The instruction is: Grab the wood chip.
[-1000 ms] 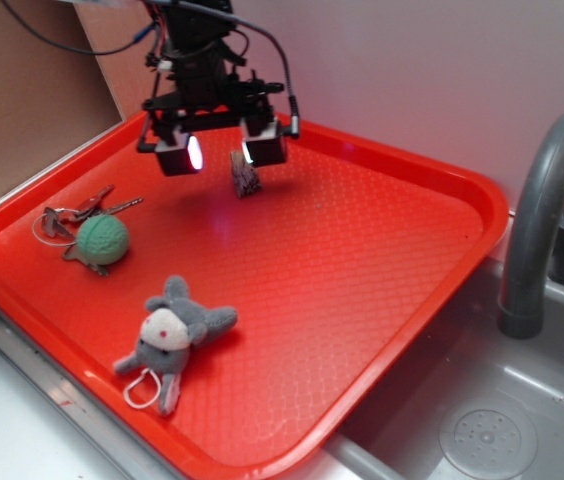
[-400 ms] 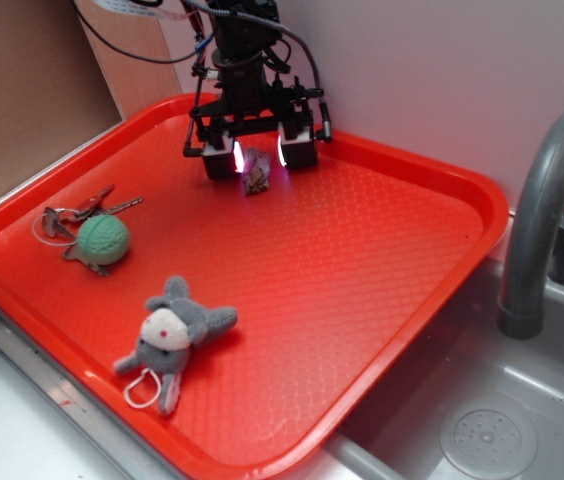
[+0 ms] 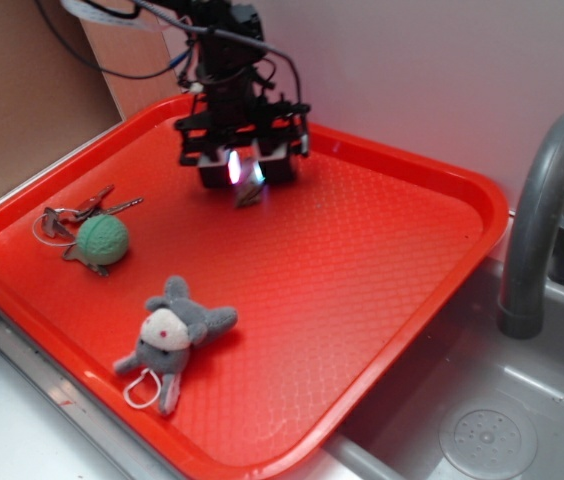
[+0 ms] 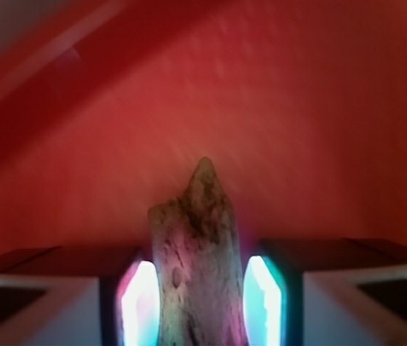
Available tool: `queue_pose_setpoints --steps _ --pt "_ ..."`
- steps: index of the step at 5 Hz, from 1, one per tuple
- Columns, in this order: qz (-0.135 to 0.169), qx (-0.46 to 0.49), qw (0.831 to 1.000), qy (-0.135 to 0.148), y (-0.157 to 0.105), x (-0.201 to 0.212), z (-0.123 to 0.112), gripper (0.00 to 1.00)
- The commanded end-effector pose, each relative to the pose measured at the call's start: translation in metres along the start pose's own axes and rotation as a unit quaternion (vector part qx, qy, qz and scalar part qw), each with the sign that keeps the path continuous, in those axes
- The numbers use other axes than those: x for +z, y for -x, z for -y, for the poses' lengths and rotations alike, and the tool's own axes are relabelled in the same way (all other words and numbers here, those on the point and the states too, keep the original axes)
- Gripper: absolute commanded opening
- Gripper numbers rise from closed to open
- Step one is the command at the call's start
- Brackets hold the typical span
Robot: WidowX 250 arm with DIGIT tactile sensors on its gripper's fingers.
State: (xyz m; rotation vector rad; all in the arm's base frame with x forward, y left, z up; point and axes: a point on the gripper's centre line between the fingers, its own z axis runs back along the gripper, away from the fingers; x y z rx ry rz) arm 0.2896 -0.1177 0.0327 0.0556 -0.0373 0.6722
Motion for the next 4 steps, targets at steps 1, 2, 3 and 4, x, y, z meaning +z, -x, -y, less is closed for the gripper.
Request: queue_pose_setpoints --steps 1,2,3,4 --pt "-0.028 -0.084 0.995 0.045 0.014 0.118 -0.031 0.00" --pt "-0.001 -0.144 0.985 0.097 0.021 0.166 -0.051 0.00" --pt "0.028 -0.143 0.981 0.132 0.027 0.214 -0.063 0.00" --pt "0.056 -0.111 0.979 0.163 0.025 0.262 -0.075 0.00"
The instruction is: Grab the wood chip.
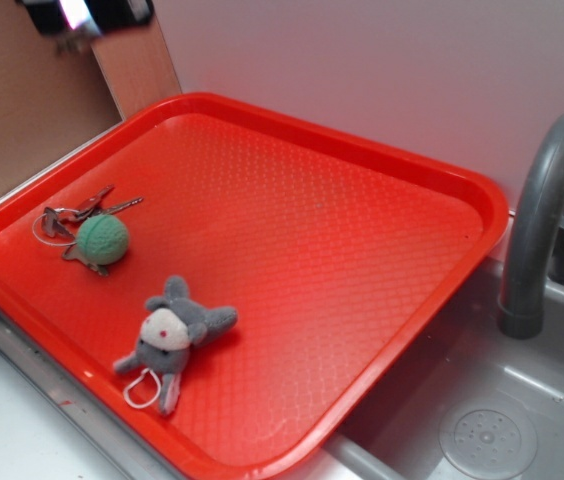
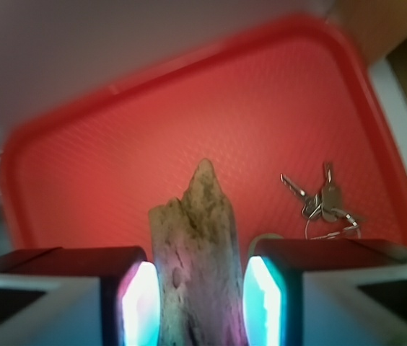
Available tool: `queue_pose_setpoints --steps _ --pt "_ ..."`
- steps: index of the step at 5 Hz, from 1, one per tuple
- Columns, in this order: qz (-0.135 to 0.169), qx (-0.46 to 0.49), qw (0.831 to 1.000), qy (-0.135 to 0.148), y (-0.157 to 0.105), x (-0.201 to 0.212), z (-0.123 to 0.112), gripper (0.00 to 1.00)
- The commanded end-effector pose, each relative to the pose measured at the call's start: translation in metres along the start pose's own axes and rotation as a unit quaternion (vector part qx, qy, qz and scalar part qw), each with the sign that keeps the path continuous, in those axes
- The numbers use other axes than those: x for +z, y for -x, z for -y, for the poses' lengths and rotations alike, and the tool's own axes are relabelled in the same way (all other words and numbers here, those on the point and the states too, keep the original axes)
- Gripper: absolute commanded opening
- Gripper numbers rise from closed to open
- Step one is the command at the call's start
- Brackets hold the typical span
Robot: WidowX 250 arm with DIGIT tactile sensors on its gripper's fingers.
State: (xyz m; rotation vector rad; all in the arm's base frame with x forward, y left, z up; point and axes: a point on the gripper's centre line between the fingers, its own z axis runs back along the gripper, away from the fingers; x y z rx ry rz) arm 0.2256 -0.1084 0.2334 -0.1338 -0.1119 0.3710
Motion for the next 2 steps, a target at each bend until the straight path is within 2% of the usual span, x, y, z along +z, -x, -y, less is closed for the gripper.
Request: queue_pose_setpoints --steps 1,2 --pt "0.078 0.043 0.993 0.073 0.001 0.112 0.004 0.00" --pt "0.067 0.049 0.995 0.055 0.005 0.100 0.004 0.00"
